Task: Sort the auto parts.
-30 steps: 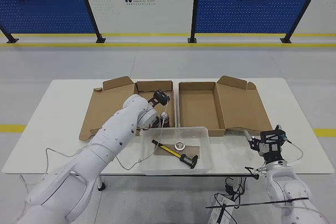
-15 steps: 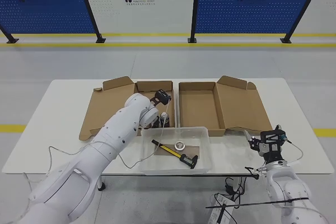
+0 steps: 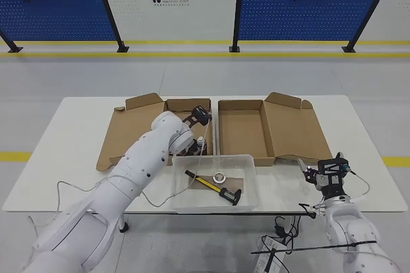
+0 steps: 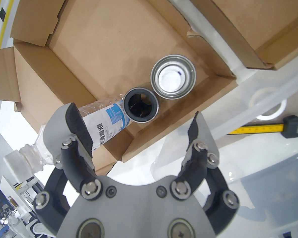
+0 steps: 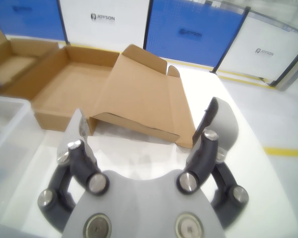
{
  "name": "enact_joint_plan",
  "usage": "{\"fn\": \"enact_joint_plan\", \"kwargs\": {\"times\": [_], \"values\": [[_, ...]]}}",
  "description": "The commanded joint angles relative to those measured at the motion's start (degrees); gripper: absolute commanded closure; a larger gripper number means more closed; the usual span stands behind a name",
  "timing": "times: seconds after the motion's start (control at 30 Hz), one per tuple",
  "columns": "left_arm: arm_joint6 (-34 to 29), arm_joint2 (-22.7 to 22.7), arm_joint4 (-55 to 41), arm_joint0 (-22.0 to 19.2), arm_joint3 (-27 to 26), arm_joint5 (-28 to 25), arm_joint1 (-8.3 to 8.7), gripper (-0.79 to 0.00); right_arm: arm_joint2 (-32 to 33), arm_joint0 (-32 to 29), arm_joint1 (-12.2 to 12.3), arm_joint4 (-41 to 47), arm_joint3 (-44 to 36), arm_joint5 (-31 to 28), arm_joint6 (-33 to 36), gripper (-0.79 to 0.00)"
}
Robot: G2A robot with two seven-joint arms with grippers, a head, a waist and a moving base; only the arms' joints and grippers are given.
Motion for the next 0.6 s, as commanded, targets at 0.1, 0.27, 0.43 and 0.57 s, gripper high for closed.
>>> {"fn": "enact_joint_plan", "kwargs": {"times": [0.1, 0.27, 0.43, 0.57], "values": [[-1.8, -4.0, 0.8, 3.7, -7.7, -0.7, 1.76, -0.785, 0.0, 0.0, 0.0, 0.0, 0.0, 0.0, 0.0, -0.785], [-4.8, -9.1, 2.9, 9.1, -18.2, -0.8, 3.89, -0.785, 0.0, 0.0, 0.0, 0.0, 0.0, 0.0, 0.0, -0.785], [-6.8, -15.8, 3.9, 14.7, -28.9, 0.0, 5.82, -0.785, 0.0, 0.0, 0.0, 0.0, 0.0, 0.0, 0.0, -0.785], [-6.8, -21.7, 2.3, 19.3, -37.0, 1.3, 6.95, -0.785, 0.0, 0.0, 0.0, 0.0, 0.0, 0.0, 0.0, -0.785]]}}
